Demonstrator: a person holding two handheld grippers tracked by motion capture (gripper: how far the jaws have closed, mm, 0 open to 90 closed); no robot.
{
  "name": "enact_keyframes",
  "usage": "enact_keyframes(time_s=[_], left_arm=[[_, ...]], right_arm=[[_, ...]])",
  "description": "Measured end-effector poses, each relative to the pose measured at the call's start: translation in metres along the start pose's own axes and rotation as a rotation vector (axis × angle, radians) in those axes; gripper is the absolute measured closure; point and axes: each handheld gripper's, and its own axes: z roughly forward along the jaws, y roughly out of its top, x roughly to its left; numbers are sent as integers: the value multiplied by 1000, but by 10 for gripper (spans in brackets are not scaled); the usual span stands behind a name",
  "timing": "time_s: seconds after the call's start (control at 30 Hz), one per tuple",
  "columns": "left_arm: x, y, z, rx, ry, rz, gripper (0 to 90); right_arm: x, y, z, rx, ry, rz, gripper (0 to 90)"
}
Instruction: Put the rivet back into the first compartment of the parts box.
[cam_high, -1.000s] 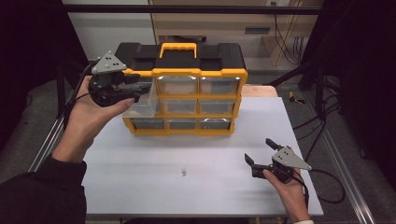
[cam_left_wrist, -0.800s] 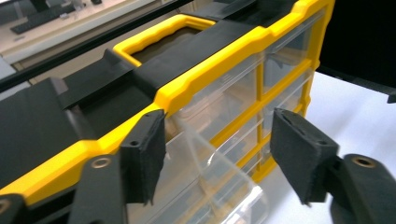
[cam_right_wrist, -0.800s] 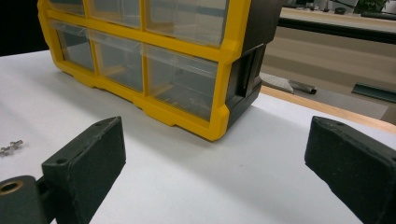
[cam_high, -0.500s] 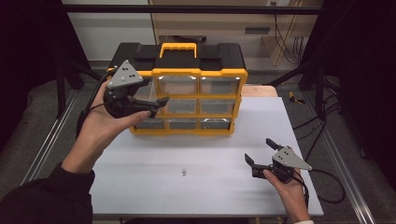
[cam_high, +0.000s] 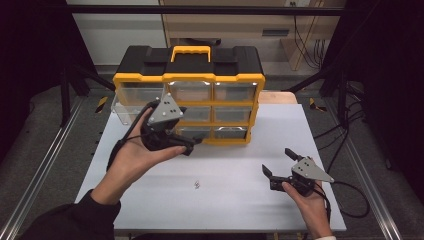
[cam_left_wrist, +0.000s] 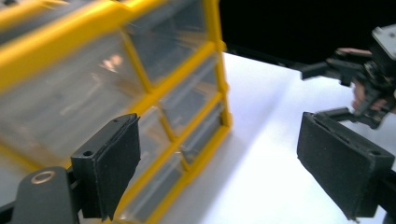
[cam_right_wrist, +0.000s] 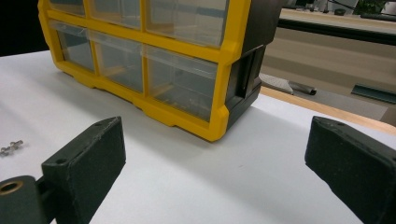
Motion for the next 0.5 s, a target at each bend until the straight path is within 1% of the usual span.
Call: enact_keyframes(time_s=[0.13, 0.3, 0.43, 0.5], left_arm=[[-10, -10, 15, 22, -32, 9, 129], [-17, -21, 28, 46, -54, 13, 122], [-21, -32, 38, 60, -70, -5, 121], [-23, -38, 44, 78, -85, -10, 118]], right_arm=[[0, 0, 0, 0, 0, 0, 52], [0, 0, 0, 0, 1, -1, 52], [0, 0, 0, -2, 3, 2, 52], [0, 0, 0, 0, 2, 1, 52]])
